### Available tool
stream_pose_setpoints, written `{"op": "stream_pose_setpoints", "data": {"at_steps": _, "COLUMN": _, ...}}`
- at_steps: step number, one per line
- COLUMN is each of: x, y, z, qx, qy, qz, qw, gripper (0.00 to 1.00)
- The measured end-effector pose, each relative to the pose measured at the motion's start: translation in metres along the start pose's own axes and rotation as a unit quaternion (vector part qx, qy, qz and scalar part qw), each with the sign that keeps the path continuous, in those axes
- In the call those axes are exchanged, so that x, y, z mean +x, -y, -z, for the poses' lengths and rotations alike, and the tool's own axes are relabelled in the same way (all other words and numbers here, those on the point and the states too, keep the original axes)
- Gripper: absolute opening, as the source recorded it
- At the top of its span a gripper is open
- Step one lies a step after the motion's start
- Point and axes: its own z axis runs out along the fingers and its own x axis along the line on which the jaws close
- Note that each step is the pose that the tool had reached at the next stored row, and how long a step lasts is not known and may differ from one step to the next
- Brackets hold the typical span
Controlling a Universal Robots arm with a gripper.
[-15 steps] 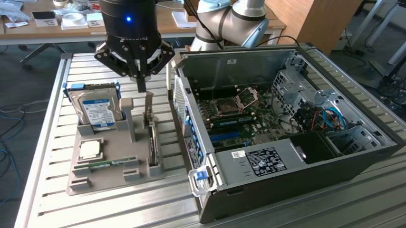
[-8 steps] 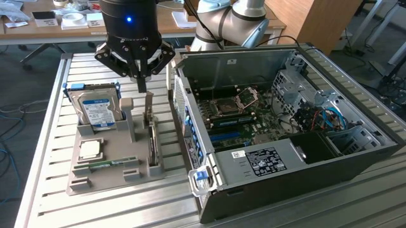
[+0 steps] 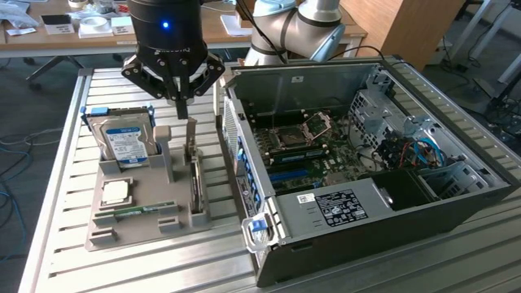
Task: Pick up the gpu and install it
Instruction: 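Pick up the gpu and move the gpu toward the slot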
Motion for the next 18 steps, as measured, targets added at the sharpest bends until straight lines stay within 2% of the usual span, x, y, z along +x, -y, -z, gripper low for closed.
{"op": "stream_pose_setpoints", "data": {"at_steps": 2, "x": 0.0, "y": 0.0, "z": 0.0, "qx": 0.0, "qy": 0.0, "qz": 0.0, "qw": 1.0, "gripper": 0.12}}
{"op": "stream_pose_setpoints", "data": {"at_steps": 4, "x": 0.0, "y": 0.0, "z": 0.0, "qx": 0.0, "qy": 0.0, "qz": 0.0, "qw": 1.0, "gripper": 0.23}}
{"op": "stream_pose_setpoints", "data": {"at_steps": 5, "x": 0.0, "y": 0.0, "z": 0.0, "qx": 0.0, "qy": 0.0, "qz": 0.0, "qw": 1.0, "gripper": 0.23}}
{"op": "stream_pose_setpoints", "data": {"at_steps": 6, "x": 0.0, "y": 0.0, "z": 0.0, "qx": 0.0, "qy": 0.0, "qz": 0.0, "qw": 1.0, "gripper": 0.29}}
{"op": "stream_pose_setpoints", "data": {"at_steps": 7, "x": 0.0, "y": 0.0, "z": 0.0, "qx": 0.0, "qy": 0.0, "qz": 0.0, "qw": 1.0, "gripper": 0.29}}
{"op": "stream_pose_setpoints", "data": {"at_steps": 8, "x": 0.0, "y": 0.0, "z": 0.0, "qx": 0.0, "qy": 0.0, "qz": 0.0, "qw": 1.0, "gripper": 0.36}}
{"op": "stream_pose_setpoints", "data": {"at_steps": 18, "x": 0.0, "y": 0.0, "z": 0.0, "qx": 0.0, "qy": 0.0, "qz": 0.0, "qw": 1.0, "gripper": 0.36}}
